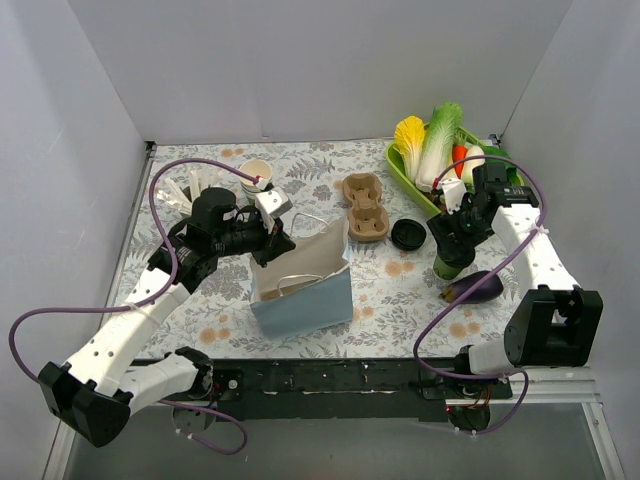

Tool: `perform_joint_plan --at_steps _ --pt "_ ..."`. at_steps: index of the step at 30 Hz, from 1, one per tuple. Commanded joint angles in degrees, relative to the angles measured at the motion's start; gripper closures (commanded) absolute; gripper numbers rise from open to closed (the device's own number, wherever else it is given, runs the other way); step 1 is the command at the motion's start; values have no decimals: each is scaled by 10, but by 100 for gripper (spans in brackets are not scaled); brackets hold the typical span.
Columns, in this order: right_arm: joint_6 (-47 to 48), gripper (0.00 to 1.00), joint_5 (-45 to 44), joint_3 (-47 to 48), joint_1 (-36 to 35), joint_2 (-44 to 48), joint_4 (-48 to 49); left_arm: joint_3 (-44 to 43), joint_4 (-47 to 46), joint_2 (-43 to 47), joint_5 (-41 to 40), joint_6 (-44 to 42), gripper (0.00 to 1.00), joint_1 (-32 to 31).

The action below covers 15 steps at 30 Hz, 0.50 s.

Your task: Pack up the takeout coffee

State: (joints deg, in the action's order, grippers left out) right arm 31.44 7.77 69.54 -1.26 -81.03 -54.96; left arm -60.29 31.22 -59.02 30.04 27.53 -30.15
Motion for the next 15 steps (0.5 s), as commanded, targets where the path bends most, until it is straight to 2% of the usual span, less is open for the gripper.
perform_joint_plan --at_steps 1,10,15 --pt "-4 4 6 -2 6 -2 15 12 3 8 3 3 100 4" --pt "-6 6 7 -3 6 -7 20 16 -1 8 5 4 100 8" --pt "14 4 22 20 6 3 16 17 2 8 6 4 100 9"
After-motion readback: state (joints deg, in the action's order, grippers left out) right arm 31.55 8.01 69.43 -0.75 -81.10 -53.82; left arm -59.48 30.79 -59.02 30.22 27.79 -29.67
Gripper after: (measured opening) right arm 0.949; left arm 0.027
